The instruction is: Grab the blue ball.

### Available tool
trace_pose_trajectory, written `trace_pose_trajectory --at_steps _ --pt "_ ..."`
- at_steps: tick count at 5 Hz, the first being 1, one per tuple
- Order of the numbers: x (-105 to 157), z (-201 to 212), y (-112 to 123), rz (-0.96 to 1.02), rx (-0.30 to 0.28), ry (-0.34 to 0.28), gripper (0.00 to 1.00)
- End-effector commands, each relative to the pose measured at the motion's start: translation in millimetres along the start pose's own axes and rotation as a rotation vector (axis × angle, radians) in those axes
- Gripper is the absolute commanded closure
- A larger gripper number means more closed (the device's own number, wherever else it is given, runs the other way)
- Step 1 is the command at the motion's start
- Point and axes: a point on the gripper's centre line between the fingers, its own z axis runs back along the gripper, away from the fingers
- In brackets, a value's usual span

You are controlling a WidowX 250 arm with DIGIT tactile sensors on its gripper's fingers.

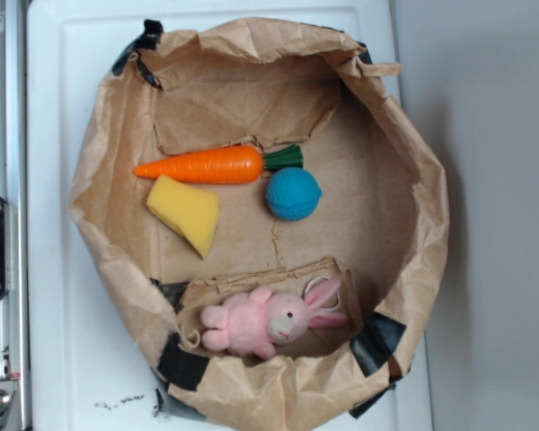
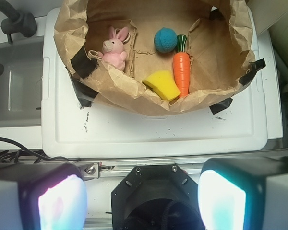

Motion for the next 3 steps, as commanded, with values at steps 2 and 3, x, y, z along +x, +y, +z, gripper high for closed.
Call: trace_pose_trajectory --at_steps 2,3 --pt "50 -8 11 0.011 -0.02 -0.019 0.0" --pt "101 -5 31 -0.029 -0.085 -0.061 0.0"
